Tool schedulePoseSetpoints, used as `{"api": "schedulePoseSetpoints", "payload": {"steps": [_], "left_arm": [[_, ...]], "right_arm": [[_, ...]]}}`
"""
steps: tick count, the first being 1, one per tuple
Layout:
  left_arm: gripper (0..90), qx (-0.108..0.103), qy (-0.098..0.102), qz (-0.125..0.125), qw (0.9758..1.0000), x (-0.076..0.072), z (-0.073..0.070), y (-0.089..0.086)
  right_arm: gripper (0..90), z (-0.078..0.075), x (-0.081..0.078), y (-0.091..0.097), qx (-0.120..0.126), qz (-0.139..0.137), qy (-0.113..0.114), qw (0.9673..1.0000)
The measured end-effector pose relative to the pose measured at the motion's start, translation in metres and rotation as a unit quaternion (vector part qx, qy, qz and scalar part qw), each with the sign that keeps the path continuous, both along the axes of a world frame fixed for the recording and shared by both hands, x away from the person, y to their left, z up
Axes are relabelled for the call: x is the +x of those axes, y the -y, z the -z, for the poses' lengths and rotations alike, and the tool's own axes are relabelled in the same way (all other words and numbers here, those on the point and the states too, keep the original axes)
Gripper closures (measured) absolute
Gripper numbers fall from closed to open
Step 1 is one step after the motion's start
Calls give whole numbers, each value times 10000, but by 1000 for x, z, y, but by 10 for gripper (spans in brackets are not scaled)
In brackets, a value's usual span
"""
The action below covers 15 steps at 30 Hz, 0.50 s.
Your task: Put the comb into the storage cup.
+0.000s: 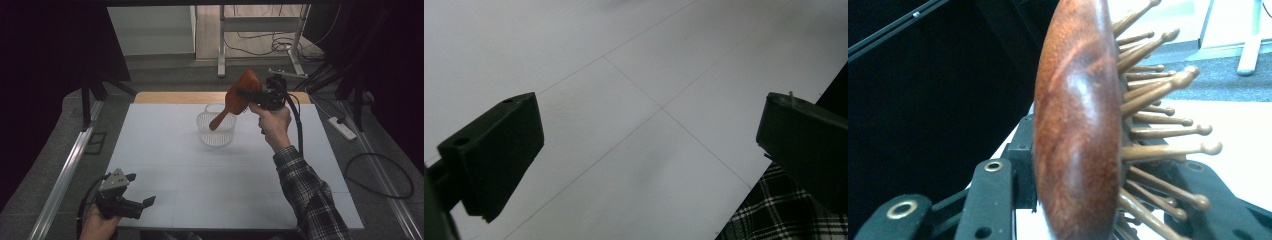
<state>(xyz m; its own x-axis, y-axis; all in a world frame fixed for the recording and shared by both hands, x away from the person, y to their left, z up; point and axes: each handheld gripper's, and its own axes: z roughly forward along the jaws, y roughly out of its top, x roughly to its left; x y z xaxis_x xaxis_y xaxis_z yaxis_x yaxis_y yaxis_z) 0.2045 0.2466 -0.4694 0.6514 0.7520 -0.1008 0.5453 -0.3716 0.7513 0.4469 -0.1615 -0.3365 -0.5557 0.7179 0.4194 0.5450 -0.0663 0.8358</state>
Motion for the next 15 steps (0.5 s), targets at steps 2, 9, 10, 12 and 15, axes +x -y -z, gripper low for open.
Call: {"api": "schedulePoseSetpoints", "payload": {"steps": [2,9,10,12,15], "left_arm": [[0,-15,3,-16,10000,0,0,0],[0,-21,-13,-4,10000,0,0,0],[0,-20,-13,0,10000,0,0,-1],[0,-26,-21,-6,10000,0,0,-1],[0,-35,-31,-11,10000,0,0,-1]], "right_arm": [[555,1,1,-1,4,14,2,10000],[555,12,12,-10,-88,92,-47,9999],[554,13,13,-11,-92,89,-53,9999],[555,15,15,-13,-140,103,-59,9998],[554,19,17,-16,-202,102,-81,9997]]}}
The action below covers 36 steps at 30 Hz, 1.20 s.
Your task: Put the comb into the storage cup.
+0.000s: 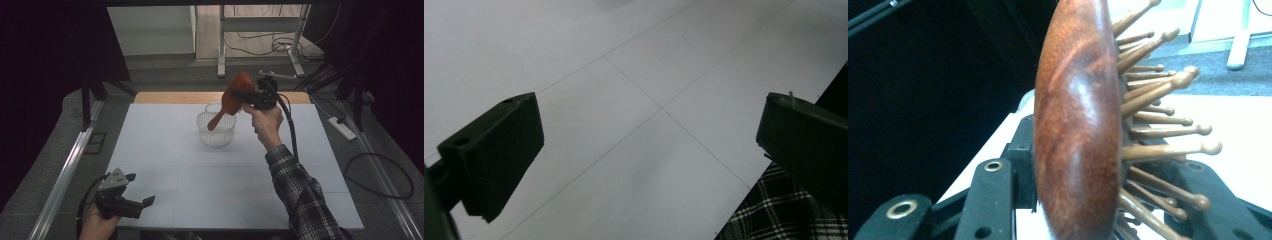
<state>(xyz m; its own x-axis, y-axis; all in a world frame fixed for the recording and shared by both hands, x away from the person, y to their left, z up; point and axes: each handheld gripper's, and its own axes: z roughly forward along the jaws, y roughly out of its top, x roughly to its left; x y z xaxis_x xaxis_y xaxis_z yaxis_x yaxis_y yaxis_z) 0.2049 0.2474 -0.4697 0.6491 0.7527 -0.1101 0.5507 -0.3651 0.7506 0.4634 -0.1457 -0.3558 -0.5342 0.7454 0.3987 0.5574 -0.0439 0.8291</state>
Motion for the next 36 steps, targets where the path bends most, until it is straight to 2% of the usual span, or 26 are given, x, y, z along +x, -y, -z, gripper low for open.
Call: {"api": "schedulePoseSetpoints", "payload": {"steps": [9,16,36], "left_arm": [[0,12,-8,-14,10000,0,0,0],[0,27,-10,-32,10000,0,0,0],[0,70,-25,-55,10000,0,0,0]], "right_arm": [[553,11,3,-9,-96,1,-61,9999],[553,28,4,-15,-140,9,-214,9997],[551,54,6,-19,-266,66,-369,9989]]}}
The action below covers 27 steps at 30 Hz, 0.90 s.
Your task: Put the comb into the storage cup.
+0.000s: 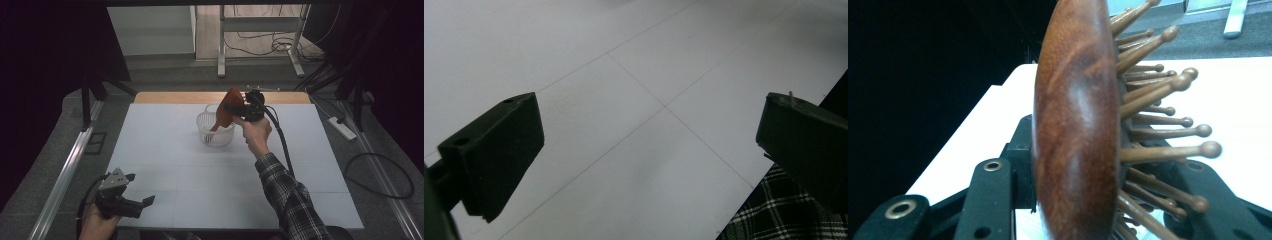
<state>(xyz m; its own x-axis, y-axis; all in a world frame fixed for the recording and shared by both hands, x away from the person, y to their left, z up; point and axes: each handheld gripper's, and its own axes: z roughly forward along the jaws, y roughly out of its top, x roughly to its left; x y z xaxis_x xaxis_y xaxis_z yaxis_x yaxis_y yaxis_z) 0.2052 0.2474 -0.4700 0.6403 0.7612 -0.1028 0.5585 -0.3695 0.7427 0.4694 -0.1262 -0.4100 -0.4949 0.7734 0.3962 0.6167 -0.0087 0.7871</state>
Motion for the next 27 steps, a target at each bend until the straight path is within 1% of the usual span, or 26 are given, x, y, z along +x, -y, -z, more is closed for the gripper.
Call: {"api": "schedulePoseSetpoints", "payload": {"steps": [4,14,15,18,19,21,22,27], "left_arm": [[0,16,-2,2,10000,0,0,1],[0,45,-13,20,10000,0,0,1],[0,46,-14,21,10000,0,0,1],[0,46,-18,16,10000,0,0,1],[0,51,-26,21,10000,0,0,1],[0,54,-25,21,10000,0,0,1],[0,61,-23,23,10000,0,0,2],[1,70,-18,20,10000,0,0,2]], "right_arm": [[550,3,1,1,-35,3,-18,10000],[536,10,3,8,110,72,-107,9999],[529,12,5,11,177,120,-164,9996],[522,14,7,14,216,140,-221,9994],[517,16,8,18,280,139,-301,9991],[514,17,8,18,306,146,-321,9989],[507,19,8,19,337,159,-315,9988],[482,18,7,18,249,198,-238,9992]]}}
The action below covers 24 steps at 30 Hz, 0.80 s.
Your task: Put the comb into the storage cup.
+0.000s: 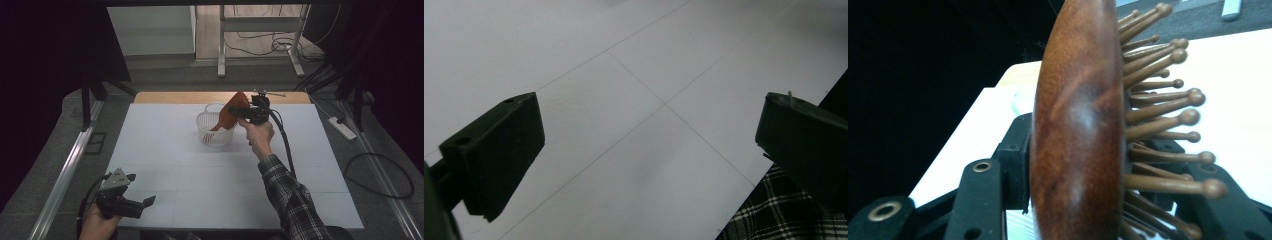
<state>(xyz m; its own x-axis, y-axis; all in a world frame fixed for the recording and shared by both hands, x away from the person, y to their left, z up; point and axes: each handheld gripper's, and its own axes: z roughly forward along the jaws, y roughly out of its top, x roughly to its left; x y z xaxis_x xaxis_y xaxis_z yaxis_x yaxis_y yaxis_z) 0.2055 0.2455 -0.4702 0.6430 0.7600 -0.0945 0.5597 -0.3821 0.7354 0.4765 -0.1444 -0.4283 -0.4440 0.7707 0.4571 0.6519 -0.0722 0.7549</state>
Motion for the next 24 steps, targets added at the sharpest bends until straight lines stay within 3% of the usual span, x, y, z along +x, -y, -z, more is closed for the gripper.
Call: {"api": "schedulePoseSetpoints", "payload": {"steps": [14,24], "left_arm": [[1,10,-8,7,10000,0,0,0],[1,18,-9,8,10000,0,0,0]], "right_arm": [[403,-2,0,2,-141,85,105,9998],[285,-3,0,3,-181,58,114,9998]]}}
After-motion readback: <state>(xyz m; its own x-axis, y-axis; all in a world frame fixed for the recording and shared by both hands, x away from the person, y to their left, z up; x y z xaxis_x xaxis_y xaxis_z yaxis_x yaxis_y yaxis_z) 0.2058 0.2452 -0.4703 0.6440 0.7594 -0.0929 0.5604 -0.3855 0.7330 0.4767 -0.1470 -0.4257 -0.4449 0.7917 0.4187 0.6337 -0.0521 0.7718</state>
